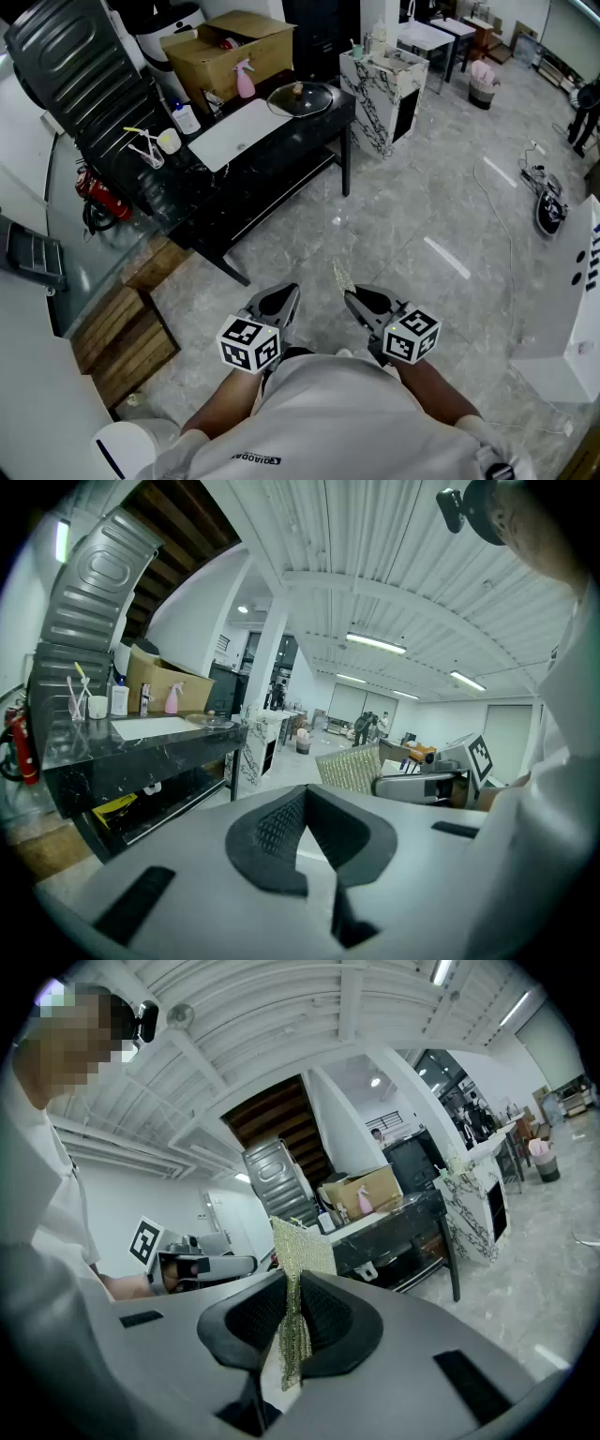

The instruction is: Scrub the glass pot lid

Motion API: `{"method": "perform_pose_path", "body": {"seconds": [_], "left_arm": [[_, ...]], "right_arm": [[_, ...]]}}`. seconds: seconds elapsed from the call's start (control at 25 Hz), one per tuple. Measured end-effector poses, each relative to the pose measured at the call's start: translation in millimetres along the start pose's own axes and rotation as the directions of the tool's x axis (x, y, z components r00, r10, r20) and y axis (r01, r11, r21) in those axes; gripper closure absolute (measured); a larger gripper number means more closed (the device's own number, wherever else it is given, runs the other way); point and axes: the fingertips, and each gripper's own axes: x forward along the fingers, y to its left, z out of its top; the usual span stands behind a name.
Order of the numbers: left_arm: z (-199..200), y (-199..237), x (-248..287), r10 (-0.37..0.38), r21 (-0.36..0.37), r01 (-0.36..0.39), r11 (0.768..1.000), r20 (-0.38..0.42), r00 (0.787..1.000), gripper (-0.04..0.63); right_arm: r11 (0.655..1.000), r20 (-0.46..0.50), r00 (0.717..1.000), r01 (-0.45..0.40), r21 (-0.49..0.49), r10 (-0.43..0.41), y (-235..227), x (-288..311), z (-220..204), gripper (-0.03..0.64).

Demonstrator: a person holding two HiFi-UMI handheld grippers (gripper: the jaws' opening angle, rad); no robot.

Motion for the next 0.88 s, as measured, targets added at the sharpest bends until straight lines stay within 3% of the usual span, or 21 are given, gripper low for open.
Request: {"method": "perform_pose_path", "body": {"seconds": [0.64,0.76,0.88], "left_arm": [[1,-8,9,0.002,-0.009,-0.002,1.000,0.004,1.000,0.583],[-4,-8,14,-0.007,-0.097,0.006,0.995,-0.003,1.000,0.583],[-11,-4,20,-0.014,-0.285,0.016,0.958,0.006,1.000,0.583]], "right_arm": [[1.000,0.020,1.000,0.008,-0.001,-0.008,-9,-9,2,0.541],[1.000,0.045,0.999,-0.017,0.007,0.017,-7,-9,9,0.540],[1.000,0.044,0.999,-0.007,-0.001,0.007,-14,-12,10,0.540]]}}
